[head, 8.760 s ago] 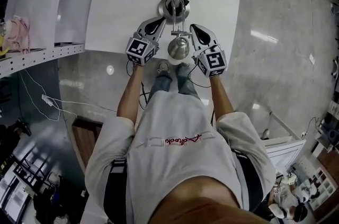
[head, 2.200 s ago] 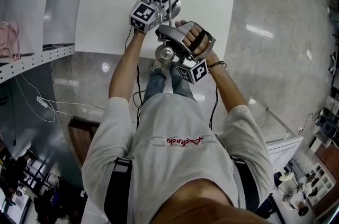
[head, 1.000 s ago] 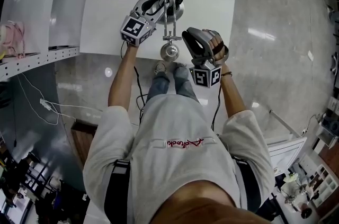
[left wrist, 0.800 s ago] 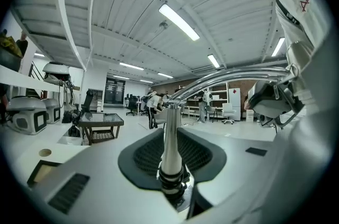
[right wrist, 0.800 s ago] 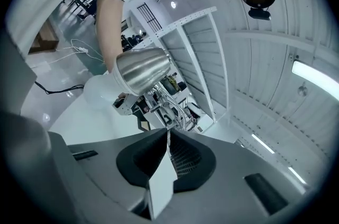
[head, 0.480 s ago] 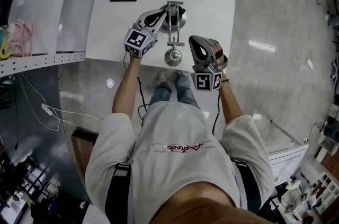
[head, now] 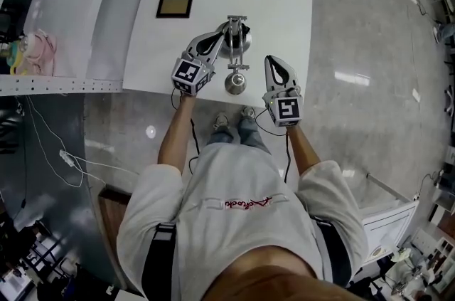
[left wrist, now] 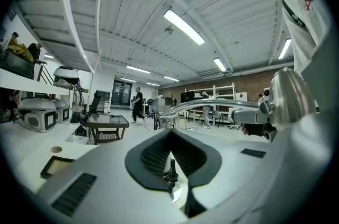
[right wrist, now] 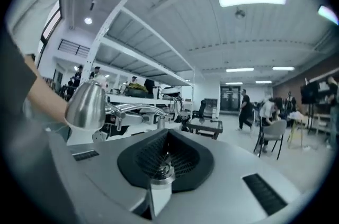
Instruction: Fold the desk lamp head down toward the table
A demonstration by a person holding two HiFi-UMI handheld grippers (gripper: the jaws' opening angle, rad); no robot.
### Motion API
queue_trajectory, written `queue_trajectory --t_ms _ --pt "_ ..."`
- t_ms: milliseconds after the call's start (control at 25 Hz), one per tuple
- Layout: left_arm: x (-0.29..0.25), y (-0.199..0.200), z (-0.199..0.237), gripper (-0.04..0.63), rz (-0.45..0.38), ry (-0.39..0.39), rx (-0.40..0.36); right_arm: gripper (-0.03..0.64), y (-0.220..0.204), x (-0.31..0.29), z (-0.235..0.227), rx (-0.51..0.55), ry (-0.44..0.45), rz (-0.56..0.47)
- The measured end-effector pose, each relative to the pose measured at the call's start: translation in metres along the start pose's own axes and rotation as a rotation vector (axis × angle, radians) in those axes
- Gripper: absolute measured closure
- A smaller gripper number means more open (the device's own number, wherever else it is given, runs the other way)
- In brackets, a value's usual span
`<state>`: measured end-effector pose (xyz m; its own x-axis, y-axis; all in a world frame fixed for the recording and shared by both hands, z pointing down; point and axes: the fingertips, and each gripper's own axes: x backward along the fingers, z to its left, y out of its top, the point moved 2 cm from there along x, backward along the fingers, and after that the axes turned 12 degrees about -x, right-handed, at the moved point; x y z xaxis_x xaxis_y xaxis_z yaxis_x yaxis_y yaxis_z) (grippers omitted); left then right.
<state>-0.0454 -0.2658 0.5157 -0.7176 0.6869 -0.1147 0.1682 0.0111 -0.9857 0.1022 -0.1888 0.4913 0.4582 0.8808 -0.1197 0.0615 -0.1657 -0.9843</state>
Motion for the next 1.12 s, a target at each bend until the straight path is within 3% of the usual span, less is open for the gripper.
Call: queue_trajectory --t_ms 120,240,760,1120 --pt "0.008 0.006 -0.007 0.569 -0.009 0.013 0.001 0.603 -0.005 0.0 0.002 -0.155 -0.004 0.009" --pt "0.015 0.003 -0.013 0.569 -0.008 0.012 0.007 0.603 -0.011 0.0 0.007 -0.225 -0.011 0.02" --pt "0.057 0.006 -0.023 0.569 -0.038 -0.011 0.017 0.603 -0.008 0.018 0.033 -0.211 -0.077 -0.004" --pt "0.086 0.005 -0.052 0.569 -0.022 0.034 0.018 0.603 -0.02 0.042 0.043 -0.206 -0.065 0.002"
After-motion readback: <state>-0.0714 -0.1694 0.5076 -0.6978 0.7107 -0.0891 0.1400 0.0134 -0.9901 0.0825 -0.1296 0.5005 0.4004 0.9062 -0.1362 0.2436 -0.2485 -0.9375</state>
